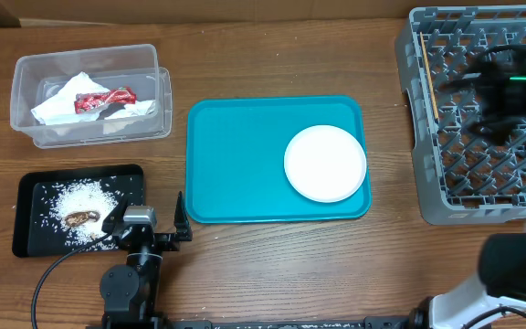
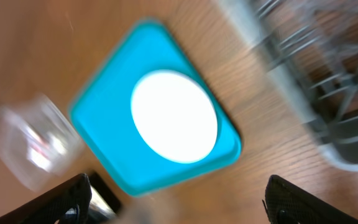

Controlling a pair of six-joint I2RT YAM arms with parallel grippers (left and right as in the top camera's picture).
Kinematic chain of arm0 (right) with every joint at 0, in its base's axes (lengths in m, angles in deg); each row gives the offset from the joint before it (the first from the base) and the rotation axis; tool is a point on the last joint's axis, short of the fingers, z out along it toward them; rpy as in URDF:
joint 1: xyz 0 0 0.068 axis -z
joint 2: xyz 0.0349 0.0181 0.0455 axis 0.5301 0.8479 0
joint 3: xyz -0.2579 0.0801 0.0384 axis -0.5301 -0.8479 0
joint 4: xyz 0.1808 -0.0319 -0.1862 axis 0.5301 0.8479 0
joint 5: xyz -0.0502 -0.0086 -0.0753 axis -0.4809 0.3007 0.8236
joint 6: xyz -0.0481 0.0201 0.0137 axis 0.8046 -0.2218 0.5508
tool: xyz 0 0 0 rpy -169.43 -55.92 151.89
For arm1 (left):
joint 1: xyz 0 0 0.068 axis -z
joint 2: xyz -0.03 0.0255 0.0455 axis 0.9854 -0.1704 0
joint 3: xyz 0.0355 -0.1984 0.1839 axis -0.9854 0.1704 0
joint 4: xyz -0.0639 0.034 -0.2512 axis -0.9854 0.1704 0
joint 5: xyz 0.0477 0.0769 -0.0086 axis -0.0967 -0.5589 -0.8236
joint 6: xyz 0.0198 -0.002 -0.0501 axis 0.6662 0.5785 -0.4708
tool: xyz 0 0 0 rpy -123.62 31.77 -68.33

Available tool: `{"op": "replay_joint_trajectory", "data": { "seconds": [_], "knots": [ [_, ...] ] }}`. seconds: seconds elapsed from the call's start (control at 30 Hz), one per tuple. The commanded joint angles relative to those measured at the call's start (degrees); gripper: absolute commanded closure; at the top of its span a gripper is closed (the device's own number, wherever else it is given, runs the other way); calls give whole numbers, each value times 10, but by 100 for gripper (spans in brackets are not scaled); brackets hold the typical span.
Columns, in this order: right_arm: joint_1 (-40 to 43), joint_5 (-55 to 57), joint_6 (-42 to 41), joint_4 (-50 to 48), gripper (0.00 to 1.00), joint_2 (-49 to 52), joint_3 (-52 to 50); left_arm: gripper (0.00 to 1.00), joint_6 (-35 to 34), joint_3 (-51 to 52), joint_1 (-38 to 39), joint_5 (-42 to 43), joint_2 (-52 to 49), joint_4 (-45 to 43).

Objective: Sort waste into correct bins and load items into the dishwasher
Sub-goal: 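Reach the right gripper to the white plate on the teal tray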

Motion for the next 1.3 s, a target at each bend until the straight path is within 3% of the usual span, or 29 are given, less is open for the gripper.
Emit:
{"op": "replay_joint_trajectory", "data": {
  "seconds": [0.0,0.17,0.3,0.47,0.67,0.87,1.03,1.13,1.27],
  "knots": [
    [-122,76,-10,-26,9,-3,-40,0,12,2,4,-4,7,1],
    [-248,88,-9,-115,2,-2,-49,0,12,2,4,-4,7,1],
    [-314,142,-26,-153,6,2,-49,0,12,2,4,-4,7,1],
    [-340,345,-196,-79,8,7,-64,0,12,2,4,-4,7,1],
    [-333,337,-209,-76,10,7,-170,0,12,2,4,-4,7,1],
    [-332,256,-208,-162,22,7,-296,0,12,2,4,-4,7,1],
    [-325,250,-202,-221,41,7,-375,0,12,2,4,-4,7,1],
    [-314,234,-202,-252,42,7,-407,0,12,2,4,-4,7,1],
    [-296,198,-202,-298,53,7,-450,0,12,2,4,-4,7,1]
  ]
}}
